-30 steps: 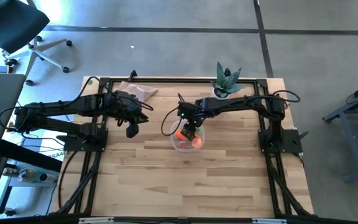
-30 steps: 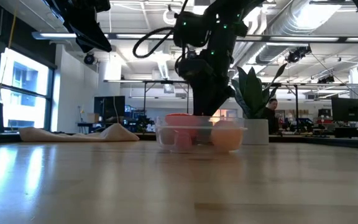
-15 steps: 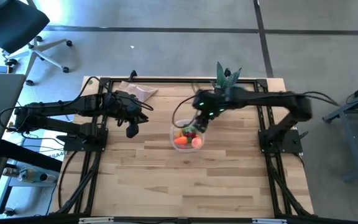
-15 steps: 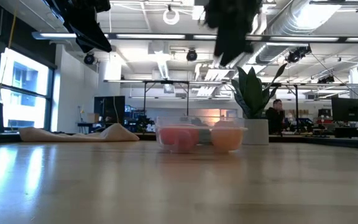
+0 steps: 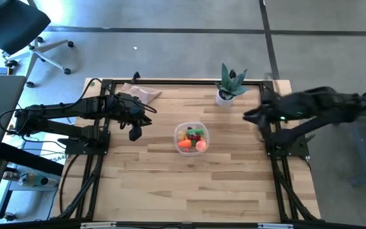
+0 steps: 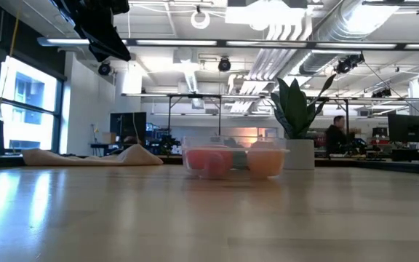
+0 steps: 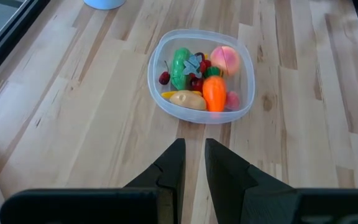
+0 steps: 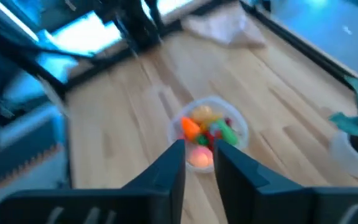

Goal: Pick and placing Produce into tupperware
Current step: Return to Home Position

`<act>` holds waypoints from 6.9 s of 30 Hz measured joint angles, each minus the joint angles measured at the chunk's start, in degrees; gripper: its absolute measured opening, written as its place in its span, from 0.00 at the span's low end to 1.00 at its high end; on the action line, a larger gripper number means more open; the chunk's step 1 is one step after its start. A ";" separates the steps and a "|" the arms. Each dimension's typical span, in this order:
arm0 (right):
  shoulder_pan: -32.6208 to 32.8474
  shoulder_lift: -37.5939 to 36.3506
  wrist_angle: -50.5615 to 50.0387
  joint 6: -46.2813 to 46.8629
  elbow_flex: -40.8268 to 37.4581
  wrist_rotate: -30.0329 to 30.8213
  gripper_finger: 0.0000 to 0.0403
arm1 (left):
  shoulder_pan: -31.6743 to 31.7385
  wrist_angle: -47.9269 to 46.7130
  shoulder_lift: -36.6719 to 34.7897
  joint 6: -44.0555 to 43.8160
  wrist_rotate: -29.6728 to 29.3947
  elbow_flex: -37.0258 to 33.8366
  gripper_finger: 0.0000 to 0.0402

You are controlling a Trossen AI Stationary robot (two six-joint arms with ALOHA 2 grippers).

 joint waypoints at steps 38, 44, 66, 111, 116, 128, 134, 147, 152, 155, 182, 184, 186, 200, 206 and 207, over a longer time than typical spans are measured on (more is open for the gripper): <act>-8.41 -50.25 45.62 -14.25 -39.74 -10.99 0.07 | -0.01 0.01 -0.04 -0.01 0.00 0.00 0.13; -8.41 -54.83 53.70 -11.15 -48.94 -13.35 0.07 | -0.01 0.01 -0.04 -0.01 0.00 0.00 0.13; -8.38 -54.74 80.74 -5.33 -77.62 -19.49 0.00 | -0.02 0.00 -0.04 0.00 0.00 0.00 0.13; -8.38 -54.39 65.96 -9.55 -82.78 -12.29 0.00 | -0.02 0.03 0.00 -0.01 0.00 0.00 0.13; -8.38 -54.39 65.94 -9.55 -82.78 -12.29 0.00 | -0.02 0.73 0.00 -0.31 0.00 0.00 0.13; -8.38 -54.39 65.92 -9.55 -82.78 -12.27 0.00 | -0.01 9.76 0.00 -6.52 2.68 0.00 0.13; -8.38 -54.39 65.92 -9.55 -82.78 -12.27 0.00 | -0.02 5.93 0.00 -16.09 0.30 -0.21 0.13; -8.38 -54.39 65.90 -9.52 -82.78 -12.24 0.00 | 0.00 18.07 -20.62 -14.40 12.00 -0.41 0.13; -8.38 -54.39 65.90 -9.52 -82.78 -12.25 0.00 | 0.00 16.47 -34.62 -11.88 6.58 -0.94 0.13; -8.38 -54.39 65.90 -9.52 -82.78 -12.25 0.00 | 0.00 17.71 -41.27 -11.74 5.26 -3.39 0.13; -8.38 -54.39 65.90 -9.52 -82.77 -12.25 0.00 | -0.02 60.58 -46.45 -17.73 5.18 -42.53 0.13; -8.38 -54.39 65.90 -9.52 -82.78 -12.26 0.00 | -0.02 60.05 -46.45 -17.97 5.18 -43.26 0.13; -8.38 -54.39 65.90 -9.52 -82.76 -12.27 0.00 | -0.02 59.82 -46.44 -18.07 5.16 -43.77 0.13; -8.38 -54.39 65.90 -9.54 -82.77 -12.25 0.00 | -0.02 45.10 -46.47 -19.23 1.29 -44.15 0.13; -8.39 -54.39 65.90 -9.52 -82.77 -12.25 0.00 | -0.02 35.89 -46.45 -19.09 -0.04 -44.15 0.13; -8.40 -54.39 65.90 -9.52 -82.78 -12.26 0.00 | -0.02 33.93 -46.45 -19.06 -0.80 -44.15 0.13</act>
